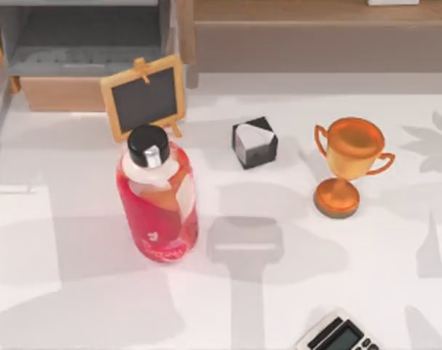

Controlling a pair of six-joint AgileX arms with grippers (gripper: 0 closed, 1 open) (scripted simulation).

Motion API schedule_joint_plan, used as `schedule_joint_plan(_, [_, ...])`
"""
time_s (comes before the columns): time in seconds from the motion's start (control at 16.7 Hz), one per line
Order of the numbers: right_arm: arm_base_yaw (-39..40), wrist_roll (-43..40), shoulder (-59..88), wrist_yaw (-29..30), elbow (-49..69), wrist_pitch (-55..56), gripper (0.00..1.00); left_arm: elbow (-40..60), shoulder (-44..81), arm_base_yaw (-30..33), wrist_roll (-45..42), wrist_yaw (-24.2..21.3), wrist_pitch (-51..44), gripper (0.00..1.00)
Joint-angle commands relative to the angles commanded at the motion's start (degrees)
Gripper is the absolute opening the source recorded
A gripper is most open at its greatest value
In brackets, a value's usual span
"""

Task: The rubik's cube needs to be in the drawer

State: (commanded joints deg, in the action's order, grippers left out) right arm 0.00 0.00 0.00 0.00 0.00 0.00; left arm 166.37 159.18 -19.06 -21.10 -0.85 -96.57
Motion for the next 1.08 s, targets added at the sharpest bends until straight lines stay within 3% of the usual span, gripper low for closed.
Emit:
schedule_joint_plan(0.36, [0.0,0.0,0.0,0.0,0.0,0.0,1.0,-0.07,0.43,0.1,0.14,-0.06,-0.12,0.0])
schedule_joint_plan(1.08, [0.0,0.0,0.0,0.0,0.0,0.0,1.0,-0.07,0.43,0.1,0.14,-0.06,-0.12,0.9])
